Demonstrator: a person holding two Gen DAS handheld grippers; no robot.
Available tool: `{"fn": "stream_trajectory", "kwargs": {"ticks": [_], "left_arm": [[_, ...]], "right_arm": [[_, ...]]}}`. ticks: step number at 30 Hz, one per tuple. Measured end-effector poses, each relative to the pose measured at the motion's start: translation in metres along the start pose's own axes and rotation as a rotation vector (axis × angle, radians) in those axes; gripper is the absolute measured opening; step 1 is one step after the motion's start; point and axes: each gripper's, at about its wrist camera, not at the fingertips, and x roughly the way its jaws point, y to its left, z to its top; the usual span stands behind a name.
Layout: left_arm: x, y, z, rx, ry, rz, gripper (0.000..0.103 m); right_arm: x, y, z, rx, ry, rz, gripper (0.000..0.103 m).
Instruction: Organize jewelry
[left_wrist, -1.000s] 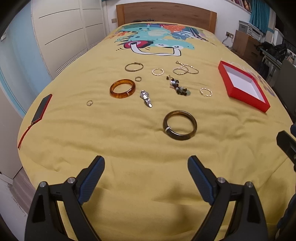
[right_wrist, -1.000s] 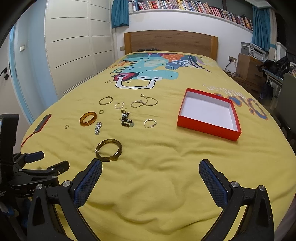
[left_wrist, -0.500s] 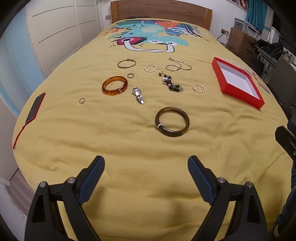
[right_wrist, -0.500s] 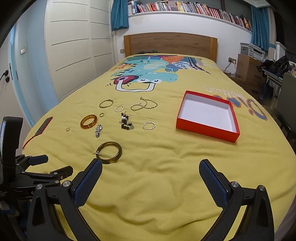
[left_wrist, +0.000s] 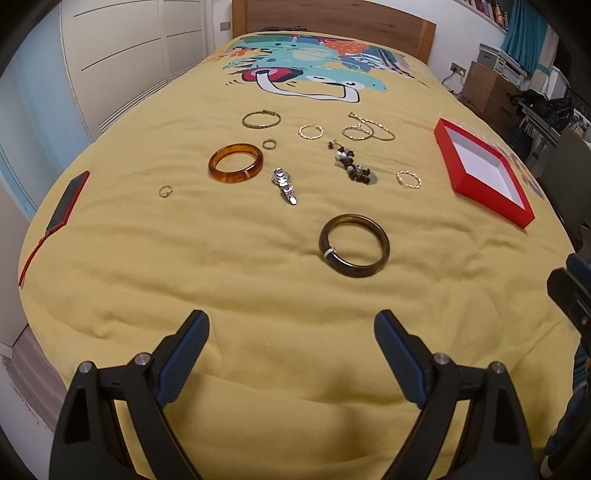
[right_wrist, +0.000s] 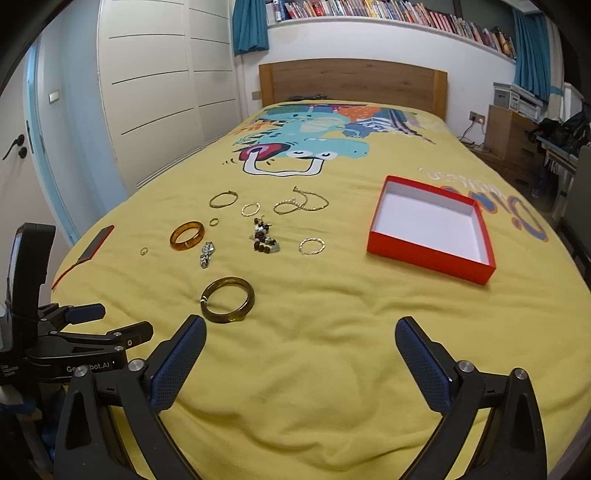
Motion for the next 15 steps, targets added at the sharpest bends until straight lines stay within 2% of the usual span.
{"fn": "stream_trajectory", "kwargs": {"ticks": [5,11,15], "left_arm": [[-0.001,0.004,0.008,-0.017,-0.017,-0.034,0.090],[0.023,0.005,0.026,-0.028,-0.003,-0.077,0.087],[0.048,0.002,0.040,-0.020,0.024,-0.099,0.070]], "right_arm": [[0.012,-0.006,0.001,0.017,0.033,0.039,0.087],[0.041,-0.006,0.015,0.011,0.078,0.081,0.077],[0.068,-0.004,0.032,-0.003,0.099,0.096,0.073]]}}
